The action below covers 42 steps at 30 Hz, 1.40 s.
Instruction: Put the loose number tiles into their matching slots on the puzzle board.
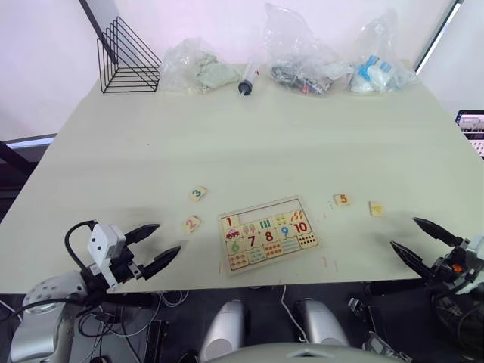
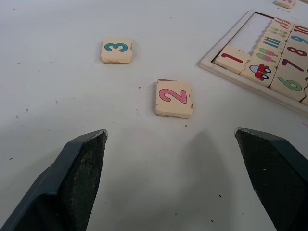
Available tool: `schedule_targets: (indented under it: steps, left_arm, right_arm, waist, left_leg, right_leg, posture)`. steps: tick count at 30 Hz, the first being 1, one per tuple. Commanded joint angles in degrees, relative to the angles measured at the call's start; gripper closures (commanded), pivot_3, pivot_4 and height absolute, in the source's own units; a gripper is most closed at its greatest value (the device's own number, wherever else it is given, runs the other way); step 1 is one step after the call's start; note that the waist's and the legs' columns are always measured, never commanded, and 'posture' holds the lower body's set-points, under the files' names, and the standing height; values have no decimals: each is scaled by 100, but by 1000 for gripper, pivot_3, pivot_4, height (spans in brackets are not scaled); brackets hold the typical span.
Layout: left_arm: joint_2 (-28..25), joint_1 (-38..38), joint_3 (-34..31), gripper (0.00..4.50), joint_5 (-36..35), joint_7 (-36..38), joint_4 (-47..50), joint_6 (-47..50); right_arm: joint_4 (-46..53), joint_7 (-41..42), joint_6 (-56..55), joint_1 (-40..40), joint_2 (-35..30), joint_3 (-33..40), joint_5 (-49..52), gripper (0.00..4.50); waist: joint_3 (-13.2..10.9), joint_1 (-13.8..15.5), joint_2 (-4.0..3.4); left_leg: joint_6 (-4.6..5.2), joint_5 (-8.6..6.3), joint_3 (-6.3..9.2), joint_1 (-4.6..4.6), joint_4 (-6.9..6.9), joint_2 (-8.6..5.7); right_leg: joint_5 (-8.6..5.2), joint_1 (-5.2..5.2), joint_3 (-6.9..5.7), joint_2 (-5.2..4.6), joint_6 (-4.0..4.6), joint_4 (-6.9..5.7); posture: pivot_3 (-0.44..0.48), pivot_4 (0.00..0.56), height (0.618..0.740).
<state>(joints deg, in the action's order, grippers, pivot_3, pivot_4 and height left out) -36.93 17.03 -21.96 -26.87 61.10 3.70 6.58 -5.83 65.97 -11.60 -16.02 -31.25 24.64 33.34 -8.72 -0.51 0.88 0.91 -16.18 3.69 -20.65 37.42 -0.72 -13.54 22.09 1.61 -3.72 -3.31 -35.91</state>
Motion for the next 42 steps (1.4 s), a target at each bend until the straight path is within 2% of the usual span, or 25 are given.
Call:
schedule_targets:
  steps: [1, 13, 16, 25, 30, 42]
  left_arm:
    - [-91, 11, -25, 9, 12, 9, 63, -86]
    - [-95, -5, 39, 9, 31, -30, 230, -8]
    - [-199, 25, 72, 9, 22, -124, 474, 281]
    - [-586, -9, 191, 9, -100, -398, 1235, 1203]
    - [-855, -188, 387, 9, 89, -703, 1468, 1753]
    - [-1309, -966, 817, 9, 155, -900, 1497, 2781]
  right_arm:
    - [76, 40, -71, 5, -40, 78, 42, 0]
    - [-69, 407, -50, 208, -182, 30, 55, 0]
    - [19, 589, 76, 236, -318, 60, 158, 0]
    - [133, 1839, 217, 196, -759, -38, 531, 0]
    - [173, 2443, 360, 289, -841, -156, 750, 0]
    - [374, 2292, 416, 441, -662, -315, 626, 0]
  waist:
    - [0, 0, 0]
    - [-1, 2, -1]
    - [-2, 3, -2]
    - [-5, 3, -4]
    - [-5, 5, -6]
    - [-9, 21, -4]
  left_leg:
    - [0, 0, 0, 0, 0, 0]
    - [0, 0, 1, 0, -1, 0]
    - [0, 0, 0, 0, -1, 0]
    - [0, 0, 2, -2, -3, -1]
    - [0, 0, 3, 1, -3, 0]
    - [0, 0, 6, -3, -3, -1]
  right_leg:
    - [0, 0, 0, 0, 0, 0]
    - [0, 0, -1, -1, 0, 0]
    - [0, 0, 0, -4, 0, 0]
    - [0, 1, -1, -6, 0, 3]
    - [0, -1, -2, -5, 0, 2]
    - [4, 1, -6, 0, -8, 3]
  posture:
    - [0, 150, 740]
    - [0, 150, 740]
    - [0, 150, 740]
    - [0, 150, 740]
    - [0, 150, 740]
    - [0, 150, 740]
